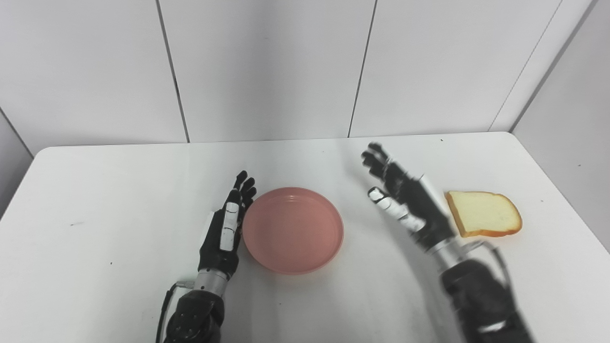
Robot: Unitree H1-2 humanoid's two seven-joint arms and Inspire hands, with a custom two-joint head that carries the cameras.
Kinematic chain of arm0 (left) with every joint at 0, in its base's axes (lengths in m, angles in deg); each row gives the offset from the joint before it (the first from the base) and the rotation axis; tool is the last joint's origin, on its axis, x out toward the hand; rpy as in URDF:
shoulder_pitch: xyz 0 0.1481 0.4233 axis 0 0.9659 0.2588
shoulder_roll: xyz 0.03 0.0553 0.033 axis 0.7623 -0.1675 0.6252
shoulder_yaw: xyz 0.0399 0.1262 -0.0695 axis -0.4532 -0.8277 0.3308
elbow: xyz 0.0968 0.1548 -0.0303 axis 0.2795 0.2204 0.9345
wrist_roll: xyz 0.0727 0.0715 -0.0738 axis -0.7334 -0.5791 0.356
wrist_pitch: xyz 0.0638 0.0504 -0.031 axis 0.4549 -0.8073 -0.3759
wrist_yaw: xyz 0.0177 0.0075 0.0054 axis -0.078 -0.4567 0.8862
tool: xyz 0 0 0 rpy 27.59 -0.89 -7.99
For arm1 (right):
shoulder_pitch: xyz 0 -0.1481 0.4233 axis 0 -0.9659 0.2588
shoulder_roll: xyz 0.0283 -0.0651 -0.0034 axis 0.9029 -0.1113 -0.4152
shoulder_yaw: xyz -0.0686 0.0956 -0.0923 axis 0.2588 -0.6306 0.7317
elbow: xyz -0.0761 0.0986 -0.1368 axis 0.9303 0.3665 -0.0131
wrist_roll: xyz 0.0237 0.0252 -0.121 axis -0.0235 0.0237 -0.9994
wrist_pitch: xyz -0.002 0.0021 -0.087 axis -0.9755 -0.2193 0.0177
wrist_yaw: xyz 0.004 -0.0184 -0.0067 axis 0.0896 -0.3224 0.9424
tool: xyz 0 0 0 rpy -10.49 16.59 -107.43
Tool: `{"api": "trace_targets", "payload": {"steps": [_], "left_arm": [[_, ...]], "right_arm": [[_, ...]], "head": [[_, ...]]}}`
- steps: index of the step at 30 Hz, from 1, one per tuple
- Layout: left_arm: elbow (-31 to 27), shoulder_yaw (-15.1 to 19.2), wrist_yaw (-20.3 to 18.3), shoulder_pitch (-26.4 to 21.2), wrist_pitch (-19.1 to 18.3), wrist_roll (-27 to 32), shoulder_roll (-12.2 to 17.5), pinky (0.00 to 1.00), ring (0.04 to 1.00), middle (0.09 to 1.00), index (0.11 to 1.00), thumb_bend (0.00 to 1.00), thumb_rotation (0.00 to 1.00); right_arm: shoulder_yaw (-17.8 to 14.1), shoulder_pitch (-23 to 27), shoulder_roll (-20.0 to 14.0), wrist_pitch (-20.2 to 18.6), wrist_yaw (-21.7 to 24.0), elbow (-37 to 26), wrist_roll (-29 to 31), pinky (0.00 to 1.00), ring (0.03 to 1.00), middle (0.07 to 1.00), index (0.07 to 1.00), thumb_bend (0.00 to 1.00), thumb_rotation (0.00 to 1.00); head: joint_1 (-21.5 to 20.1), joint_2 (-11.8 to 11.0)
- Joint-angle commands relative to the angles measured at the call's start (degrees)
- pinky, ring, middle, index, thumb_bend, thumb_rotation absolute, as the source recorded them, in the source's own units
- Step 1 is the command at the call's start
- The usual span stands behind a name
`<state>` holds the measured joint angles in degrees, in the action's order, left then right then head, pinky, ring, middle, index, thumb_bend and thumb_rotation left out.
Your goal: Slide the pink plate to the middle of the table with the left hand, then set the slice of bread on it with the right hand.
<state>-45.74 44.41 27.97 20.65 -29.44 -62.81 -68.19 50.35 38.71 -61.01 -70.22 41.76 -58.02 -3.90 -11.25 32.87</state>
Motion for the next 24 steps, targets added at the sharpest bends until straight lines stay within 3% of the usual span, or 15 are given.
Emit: {"api": "trace_targets", "payload": {"steps": [1,3,6,10,13,15,21,24], "left_arm": [[2.25,-0.06,0.76,0.61,0.45,-0.34,-1.2,1.0,0.983,0.983,0.981,0.73,1.0],[2.76,0.21,1.09,0.34,0.75,-0.09,-1.34,1.0,0.989,0.986,0.985,0.72,1.0],[3.29,0.81,1.14,-0.07,0.64,0.72,-1.48,1.0,1.0,0.996,0.994,0.73,1.0],[4.49,1.45,0.62,-0.74,0.82,1.28,-0.87,1.0,1.0,1.0,1.0,0.76,1.0],[5.73,1.77,0.89,-1.12,1.36,0.69,-0.25,1.0,1.0,1.0,1.0,0.77,1.0],[7.01,2.04,0.93,-1.53,2.45,0.35,0.24,1.0,1.0,0.998,0.997,0.78,1.0],[10.79,3.21,-0.65,-2.64,5.32,1.85,1.43,1.0,0.975,0.984,0.984,0.78,1.0],[12.36,4.24,-2.49,-3.14,5.73,4.16,1.69,1.0,0.98,0.988,0.989,0.78,1.0]], "right_arm": [[-1.23,0.87,-4.27,0.14,0.96,-1.53,-2.65,0.81,0.857,0.864,0.896,0.74,0.58],[-2.02,1.02,-7.52,0.66,1.94,-1.0,-3.13,0.82,0.86,0.86,0.889,0.77,0.59],[-3.11,1.39,-11.87,0.55,4.12,0.24,-2.57,0.84,0.891,0.895,0.908,0.8,0.51],[-2.07,2.54,-19.49,-1.09,5.88,1.09,-11.8,0.88,0.92,0.932,0.923,0.89,0.47],[-1.59,3.4,-21.63,-1.1,7.4,2.51,-13.23,0.86,0.924,0.938,0.923,0.93,0.34],[-1.07,3.99,-23.34,-2.02,8.38,3.55,-14.57,0.84,0.923,0.938,0.925,0.95,0.32],[1.14,5.82,-27.79,-6.1,10.59,6.8,-22.27,0.78,0.899,0.941,0.93,0.99,0.28],[1.81,6.65,-29.48,-5.34,11.18,9.23,-24.45,0.79,0.905,0.94,0.934,1.0,0.28]], "head": [[-0.58,-0.51],[-1.15,-0.75],[-2.36,-1.2],[-6.53,-2.46],[-9.07,-2.93],[-10.2,-3.26],[-13.89,-4.77],[-14.88,-5.22]]}}
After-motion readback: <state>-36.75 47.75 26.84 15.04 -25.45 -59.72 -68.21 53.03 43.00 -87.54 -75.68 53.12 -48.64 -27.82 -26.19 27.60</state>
